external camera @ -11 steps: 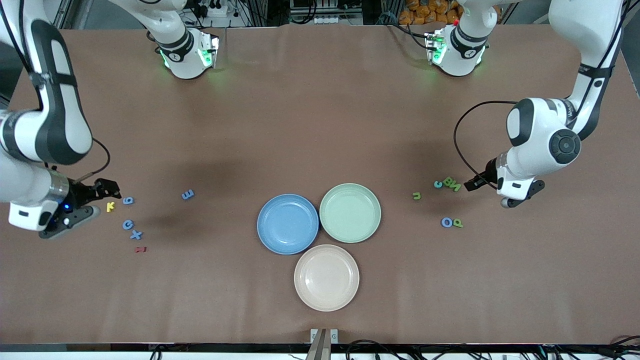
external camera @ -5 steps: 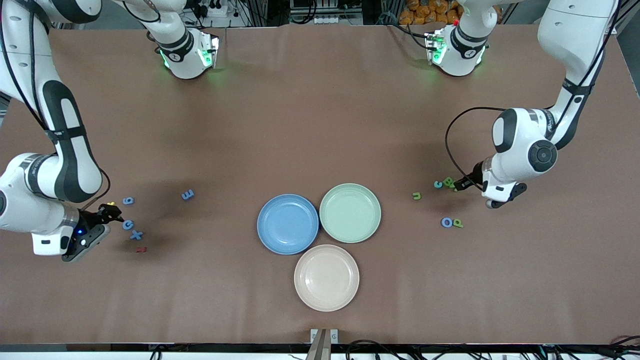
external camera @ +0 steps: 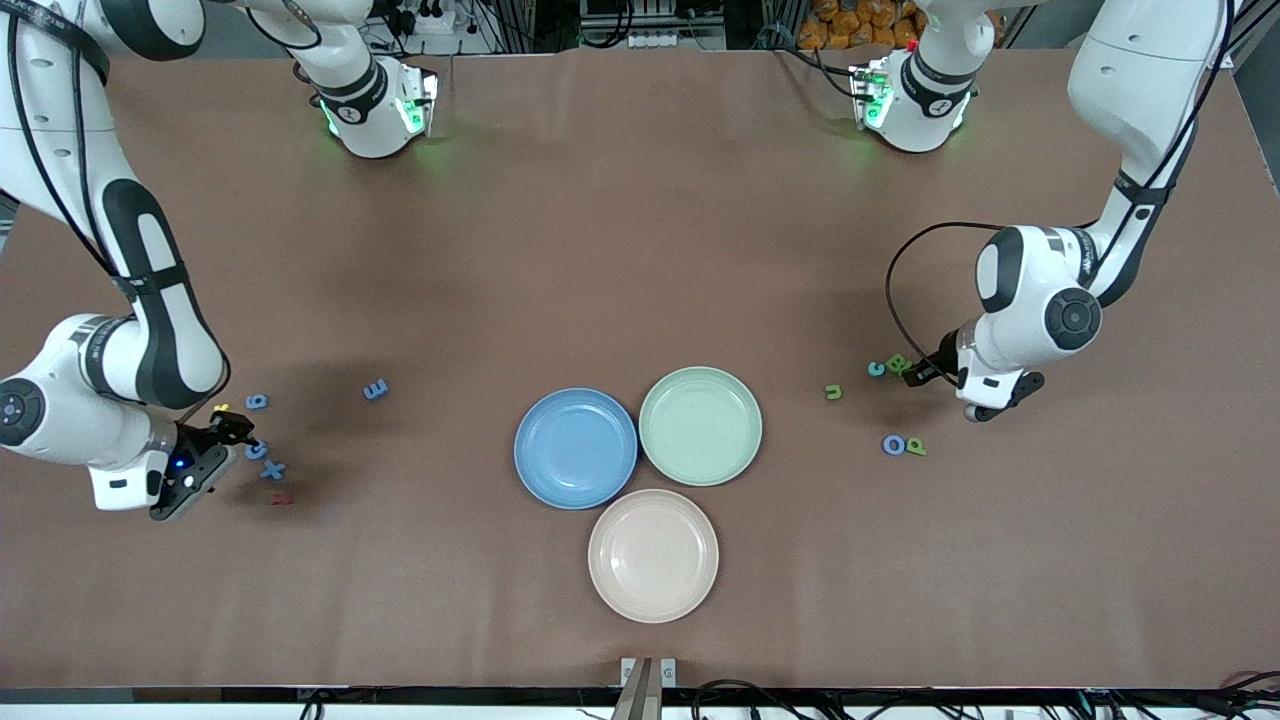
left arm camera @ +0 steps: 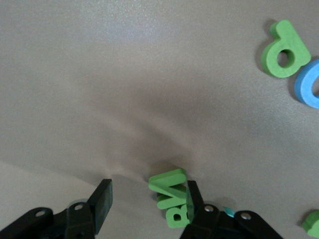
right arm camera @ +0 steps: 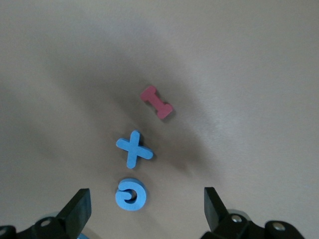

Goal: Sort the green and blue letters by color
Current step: 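Grasp the green letter with the left gripper while the right grasps blue c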

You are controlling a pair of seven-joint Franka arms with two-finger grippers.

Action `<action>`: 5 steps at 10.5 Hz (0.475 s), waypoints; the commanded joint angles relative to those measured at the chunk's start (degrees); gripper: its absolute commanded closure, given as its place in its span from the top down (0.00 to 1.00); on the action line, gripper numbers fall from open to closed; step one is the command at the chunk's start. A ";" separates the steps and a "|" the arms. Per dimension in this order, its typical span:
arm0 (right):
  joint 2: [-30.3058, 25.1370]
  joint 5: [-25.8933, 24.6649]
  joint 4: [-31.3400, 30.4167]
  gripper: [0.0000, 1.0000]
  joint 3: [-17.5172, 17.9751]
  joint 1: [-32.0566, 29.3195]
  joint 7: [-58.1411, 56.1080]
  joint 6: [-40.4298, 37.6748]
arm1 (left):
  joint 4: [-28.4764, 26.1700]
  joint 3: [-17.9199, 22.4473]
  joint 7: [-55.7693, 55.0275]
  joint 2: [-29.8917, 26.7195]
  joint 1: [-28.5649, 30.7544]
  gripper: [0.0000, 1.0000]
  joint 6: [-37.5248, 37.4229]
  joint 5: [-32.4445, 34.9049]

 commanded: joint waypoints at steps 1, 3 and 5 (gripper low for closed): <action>-0.26 -1.76 -3.12 1.00 0.47 0.33 -1.36 0.51 | 2.05 0.07 -1.17 1.88 -0.34 0.68 0.78 1.64; 0.26 -5.98 -3.56 1.00 0.47 0.52 -1.98 0.86 | 2.84 0.07 -1.17 2.58 -0.69 0.68 0.87 1.55; 1.40 -6.35 -3.56 1.00 0.47 0.07 -2.24 1.56 | 3.45 0.07 -1.17 3.37 -0.95 0.64 0.87 1.64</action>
